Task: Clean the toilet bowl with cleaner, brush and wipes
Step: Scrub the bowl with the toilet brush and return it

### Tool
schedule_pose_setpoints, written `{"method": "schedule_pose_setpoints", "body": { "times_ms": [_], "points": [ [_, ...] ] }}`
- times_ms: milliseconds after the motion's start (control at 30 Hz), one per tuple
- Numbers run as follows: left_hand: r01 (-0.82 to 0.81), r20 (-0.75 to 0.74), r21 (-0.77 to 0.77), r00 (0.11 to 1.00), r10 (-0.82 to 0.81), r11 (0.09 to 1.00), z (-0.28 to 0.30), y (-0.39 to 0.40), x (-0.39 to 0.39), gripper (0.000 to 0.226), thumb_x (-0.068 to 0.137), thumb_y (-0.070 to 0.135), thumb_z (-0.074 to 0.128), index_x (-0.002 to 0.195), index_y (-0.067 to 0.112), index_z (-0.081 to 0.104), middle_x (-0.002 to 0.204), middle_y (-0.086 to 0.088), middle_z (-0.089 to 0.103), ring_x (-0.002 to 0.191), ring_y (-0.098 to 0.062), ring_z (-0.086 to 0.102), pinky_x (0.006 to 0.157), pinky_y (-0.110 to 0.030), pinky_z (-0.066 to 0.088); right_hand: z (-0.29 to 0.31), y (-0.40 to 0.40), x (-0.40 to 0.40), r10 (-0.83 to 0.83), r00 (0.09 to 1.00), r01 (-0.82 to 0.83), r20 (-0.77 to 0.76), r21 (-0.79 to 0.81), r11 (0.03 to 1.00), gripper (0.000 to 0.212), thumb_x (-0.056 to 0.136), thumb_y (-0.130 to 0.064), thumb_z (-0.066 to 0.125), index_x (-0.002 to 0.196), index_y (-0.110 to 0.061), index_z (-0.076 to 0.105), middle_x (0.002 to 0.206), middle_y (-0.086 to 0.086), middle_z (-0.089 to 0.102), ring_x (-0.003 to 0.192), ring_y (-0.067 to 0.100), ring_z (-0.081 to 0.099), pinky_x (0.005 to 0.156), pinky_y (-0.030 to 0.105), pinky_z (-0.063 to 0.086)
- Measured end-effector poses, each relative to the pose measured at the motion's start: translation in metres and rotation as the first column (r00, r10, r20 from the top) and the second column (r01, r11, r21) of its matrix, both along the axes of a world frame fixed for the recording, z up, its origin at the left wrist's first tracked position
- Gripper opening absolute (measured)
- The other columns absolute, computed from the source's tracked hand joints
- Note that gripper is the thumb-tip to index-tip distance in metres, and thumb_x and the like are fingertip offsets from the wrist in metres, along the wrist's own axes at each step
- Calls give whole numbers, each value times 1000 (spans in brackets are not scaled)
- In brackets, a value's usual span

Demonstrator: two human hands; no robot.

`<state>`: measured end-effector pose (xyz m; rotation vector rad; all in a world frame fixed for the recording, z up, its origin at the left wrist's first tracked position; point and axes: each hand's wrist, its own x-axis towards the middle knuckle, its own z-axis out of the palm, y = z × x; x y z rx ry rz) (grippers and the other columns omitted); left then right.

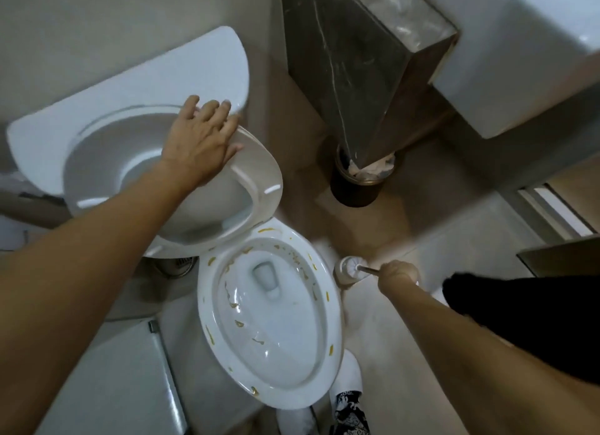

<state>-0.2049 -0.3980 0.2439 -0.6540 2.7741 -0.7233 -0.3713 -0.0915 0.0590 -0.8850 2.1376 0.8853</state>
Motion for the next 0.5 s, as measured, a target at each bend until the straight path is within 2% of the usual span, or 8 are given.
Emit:
{"method": "schedule_pose_setpoints", "body": {
  "times_ms": [100, 167, 267, 333, 400, 500],
  "points": [
    [-88, -139, 74, 985, 98, 993, 13, 2, 20, 62, 99, 47, 23, 146, 8, 31, 154, -16, 26, 140, -32, 27, 113, -50, 7, 17, 16, 1, -55, 998, 54, -5, -47, 997, 34, 95, -12, 49, 127, -14, 58, 125, 1, 60, 113, 20, 61, 84, 30, 54],
    [-118, -260, 142, 954, 152, 983, 20, 2, 39, 64, 99, 51, 21, 148, 10, 29, 156, -15, 22, 142, -32, 23, 112, -54, 4, 30, 27, 2, -69, 998, 68, -12, -83, 994, 33, 95, -13, 47, 127, -13, 57, 124, 4, 60, 112, 20, 61, 91, 30, 52],
    [-164, -388, 241, 887, 250, 957, 28, -1, 70, 63, 99, 51, 26, 152, 16, 18, 159, -12, 10, 145, -31, 14, 112, -58, 3, 47, 39, 7, -103, 995, 102, -5, -135, 986, 33, 95, -13, 47, 127, -13, 55, 122, 3, 61, 109, 19, 61, 86, 26, 49],
    [-178, -405, 316, 863, 302, 932, 29, -2, 88, 66, 99, 49, 31, 153, 18, 9, 160, -10, 2, 146, -31, 9, 112, -58, 6, 54, 43, 12, -120, 993, 119, 2, -170, 978, 32, 95, -15, 47, 126, -12, 54, 119, 4, 61, 106, 19, 62, 81, 25, 48],
    [-157, -397, 382, 862, 315, 911, 32, 0, 103, 71, 97, 53, 31, 153, 19, 5, 160, -8, -1, 146, -31, 8, 112, -58, 10, 60, 48, 19, -152, 988, 153, 22, -205, 967, 31, 97, -20, 46, 125, -11, 54, 119, 6, 61, 105, 21, 62, 82, 27, 49],
    [-189, -357, 438, 861, 363, 879, 35, -2, 110, 73, 96, 57, 31, 153, 23, 0, 160, -3, -5, 147, -28, 3, 114, -55, 8, 64, 61, 32, -226, 971, 238, 74, -278, 931, 32, 97, -26, 42, 123, -12, 54, 117, 7, 61, 104, 24, 61, 84, 31, 49]
  ]
}}
